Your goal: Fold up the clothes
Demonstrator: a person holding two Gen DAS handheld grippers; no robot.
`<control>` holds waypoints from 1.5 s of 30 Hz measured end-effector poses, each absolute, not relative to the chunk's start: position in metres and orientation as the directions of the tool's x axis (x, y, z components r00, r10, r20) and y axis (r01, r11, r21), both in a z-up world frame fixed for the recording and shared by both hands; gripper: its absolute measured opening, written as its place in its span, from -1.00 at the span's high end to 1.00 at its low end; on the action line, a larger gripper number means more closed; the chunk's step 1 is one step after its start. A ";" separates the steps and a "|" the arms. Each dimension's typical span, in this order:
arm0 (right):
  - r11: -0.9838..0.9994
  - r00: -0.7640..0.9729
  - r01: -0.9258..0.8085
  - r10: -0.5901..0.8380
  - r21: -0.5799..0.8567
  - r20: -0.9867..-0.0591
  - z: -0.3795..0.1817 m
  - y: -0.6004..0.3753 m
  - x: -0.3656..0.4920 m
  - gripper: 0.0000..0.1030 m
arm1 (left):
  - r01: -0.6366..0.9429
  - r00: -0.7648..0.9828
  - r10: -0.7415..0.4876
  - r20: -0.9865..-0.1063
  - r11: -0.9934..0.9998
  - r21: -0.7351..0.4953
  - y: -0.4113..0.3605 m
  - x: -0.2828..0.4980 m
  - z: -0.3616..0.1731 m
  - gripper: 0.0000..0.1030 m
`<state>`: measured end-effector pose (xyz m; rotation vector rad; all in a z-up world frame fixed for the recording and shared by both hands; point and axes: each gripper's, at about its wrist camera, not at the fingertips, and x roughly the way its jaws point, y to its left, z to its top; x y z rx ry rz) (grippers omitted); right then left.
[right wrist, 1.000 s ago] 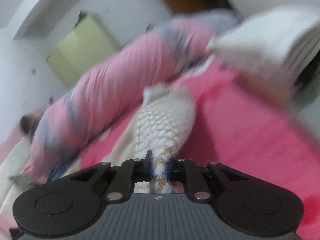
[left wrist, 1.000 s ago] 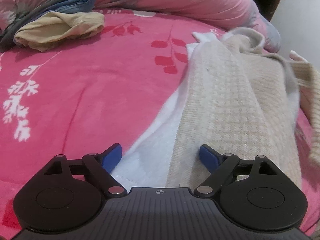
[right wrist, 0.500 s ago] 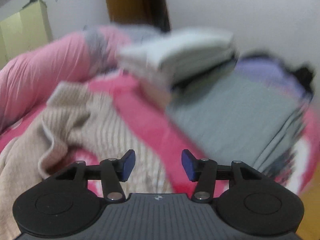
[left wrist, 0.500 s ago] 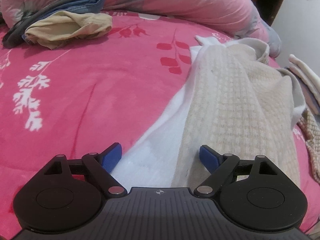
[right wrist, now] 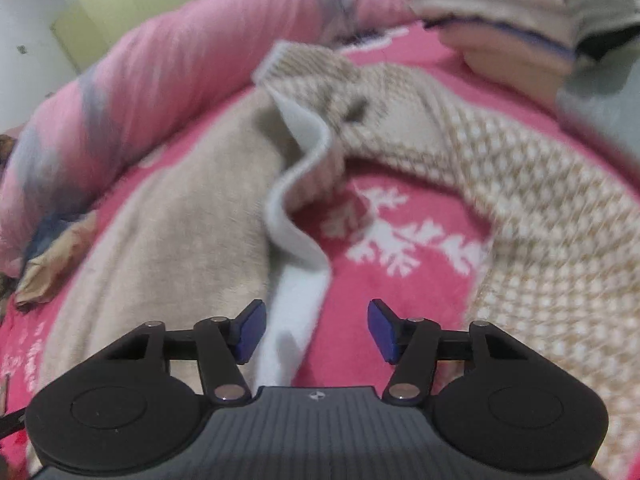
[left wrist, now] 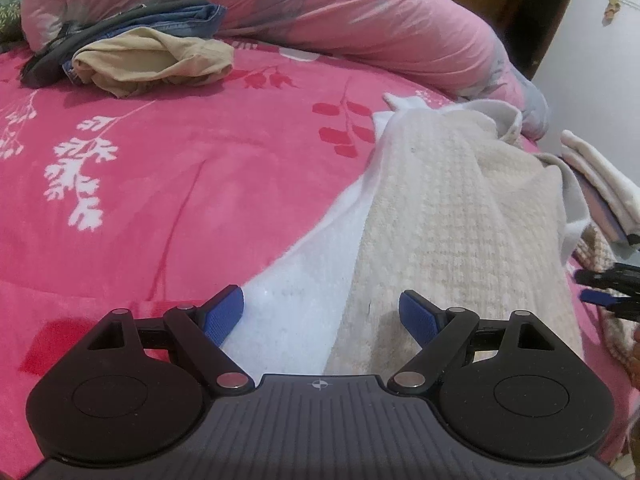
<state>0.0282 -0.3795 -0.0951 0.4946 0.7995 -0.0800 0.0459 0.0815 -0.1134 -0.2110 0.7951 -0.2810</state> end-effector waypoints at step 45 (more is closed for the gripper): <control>0.918 0.863 0.334 -0.206 0.215 -0.462 0.006 -0.407 -0.062 0.00 | 0.057 0.701 -0.283 -0.655 0.937 -0.344 0.103 0.029 -0.107 -0.74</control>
